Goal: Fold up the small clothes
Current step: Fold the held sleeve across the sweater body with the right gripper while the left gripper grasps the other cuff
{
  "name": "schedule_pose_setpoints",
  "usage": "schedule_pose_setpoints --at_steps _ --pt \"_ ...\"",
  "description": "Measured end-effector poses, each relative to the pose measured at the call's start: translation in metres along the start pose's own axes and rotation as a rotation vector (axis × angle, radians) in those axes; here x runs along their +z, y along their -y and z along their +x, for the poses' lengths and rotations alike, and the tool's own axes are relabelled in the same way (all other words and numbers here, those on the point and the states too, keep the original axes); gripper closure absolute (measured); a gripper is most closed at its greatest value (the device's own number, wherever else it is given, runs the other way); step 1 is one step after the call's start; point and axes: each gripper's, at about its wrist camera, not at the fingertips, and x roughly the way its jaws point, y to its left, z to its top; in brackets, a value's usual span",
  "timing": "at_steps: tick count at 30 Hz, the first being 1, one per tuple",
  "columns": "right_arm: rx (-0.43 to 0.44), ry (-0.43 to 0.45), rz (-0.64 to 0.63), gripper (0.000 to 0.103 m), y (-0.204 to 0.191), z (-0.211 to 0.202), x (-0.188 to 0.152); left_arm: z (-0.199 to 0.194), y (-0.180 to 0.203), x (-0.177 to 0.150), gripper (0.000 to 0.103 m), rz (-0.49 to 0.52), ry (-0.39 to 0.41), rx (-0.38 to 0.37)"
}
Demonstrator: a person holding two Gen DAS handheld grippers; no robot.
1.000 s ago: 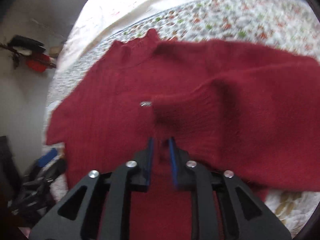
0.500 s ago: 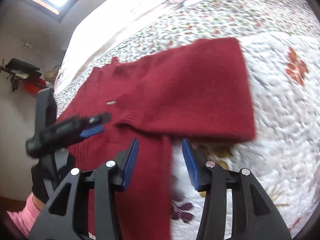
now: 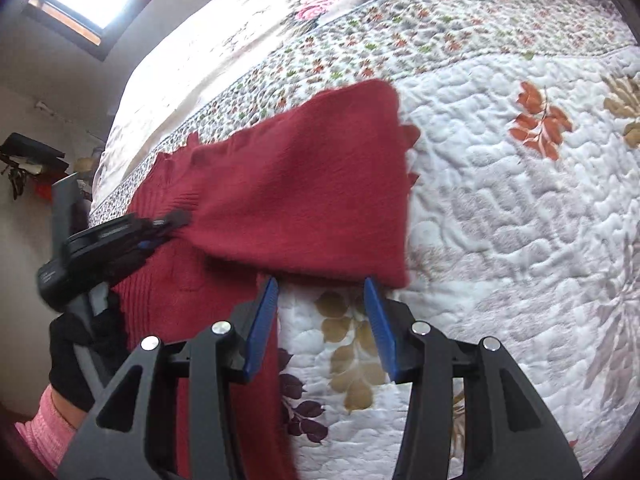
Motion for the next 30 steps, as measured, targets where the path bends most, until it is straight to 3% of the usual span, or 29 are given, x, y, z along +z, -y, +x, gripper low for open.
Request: schedule_pose_setpoints --at_steps 6,14,19,25,30 --pt "0.038 0.019 0.020 0.058 0.001 -0.001 0.016 -0.057 -0.025 0.013 0.084 0.009 0.137 0.044" --pt "0.140 -0.047 -0.045 0.057 -0.049 0.034 0.021 -0.101 -0.085 0.028 0.084 -0.006 0.208 0.177" --pt "0.155 -0.105 -0.064 0.057 -0.075 0.068 0.019 -0.098 -0.119 0.024 0.084 -0.033 0.177 0.228" --pt "0.100 -0.171 0.000 0.059 -0.068 0.103 0.019 -0.058 -0.159 0.014 0.080 -0.028 0.071 0.302" --pt "0.059 -0.167 -0.041 0.059 -0.081 0.094 0.020 -0.074 -0.165 0.010 0.069 -0.043 0.104 0.294"
